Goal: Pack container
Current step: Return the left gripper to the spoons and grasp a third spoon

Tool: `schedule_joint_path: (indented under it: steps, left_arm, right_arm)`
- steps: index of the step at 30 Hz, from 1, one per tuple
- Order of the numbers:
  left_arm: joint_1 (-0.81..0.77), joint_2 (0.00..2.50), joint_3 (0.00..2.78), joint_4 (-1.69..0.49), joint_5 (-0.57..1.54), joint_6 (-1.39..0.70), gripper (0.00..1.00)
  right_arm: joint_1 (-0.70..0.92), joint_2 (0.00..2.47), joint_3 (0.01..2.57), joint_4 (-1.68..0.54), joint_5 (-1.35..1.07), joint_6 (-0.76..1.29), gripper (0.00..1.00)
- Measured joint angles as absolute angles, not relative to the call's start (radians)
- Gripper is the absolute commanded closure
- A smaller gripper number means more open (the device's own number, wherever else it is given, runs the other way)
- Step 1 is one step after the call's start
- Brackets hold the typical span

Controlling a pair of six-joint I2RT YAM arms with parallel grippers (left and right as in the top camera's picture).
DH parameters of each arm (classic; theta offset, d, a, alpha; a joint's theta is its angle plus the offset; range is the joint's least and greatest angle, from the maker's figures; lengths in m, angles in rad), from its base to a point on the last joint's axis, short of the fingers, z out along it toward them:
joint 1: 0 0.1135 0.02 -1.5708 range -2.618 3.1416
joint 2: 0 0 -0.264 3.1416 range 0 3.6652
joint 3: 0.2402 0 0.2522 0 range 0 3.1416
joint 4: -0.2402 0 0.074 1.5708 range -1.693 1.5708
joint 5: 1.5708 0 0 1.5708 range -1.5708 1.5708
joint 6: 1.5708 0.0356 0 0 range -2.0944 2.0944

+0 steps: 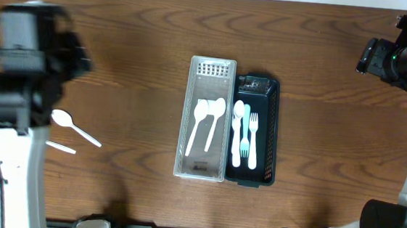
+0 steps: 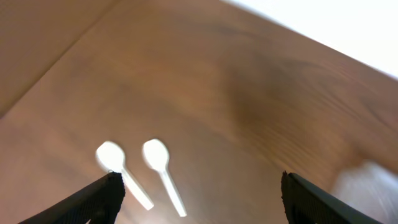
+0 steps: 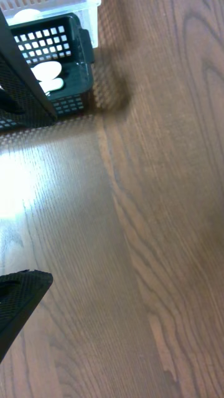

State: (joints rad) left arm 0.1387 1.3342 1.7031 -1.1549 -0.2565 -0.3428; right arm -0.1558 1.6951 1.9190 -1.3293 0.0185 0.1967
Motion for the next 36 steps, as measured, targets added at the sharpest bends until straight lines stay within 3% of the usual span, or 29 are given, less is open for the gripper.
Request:
schedule_joint_path:
  steps: [5,11,22,36]
  left_arm:
    - [0.393,1.426,1.618,-1.155,-0.188,-0.46,0.14]
    - [0.524,1.592,1.502,-1.102,-0.091,-0.514,0.14]
    - [0.529,1.897,1.394,-0.99,0.053,-0.489,0.15]
    - [0.441,2.014,1.375,-0.877,0.076,-0.381,0.21]
  right_arm:
    - [-0.156,1.695,1.919,-1.331,0.019,0.197,0.23]
    - [-0.156,1.695,1.919,-1.331,0.019,0.198,0.23]
    - [-0.156,1.695,1.919,-1.33,0.018,0.201,0.24]
    - [-0.156,1.695,1.919,-1.322,0.018,0.205,0.23]
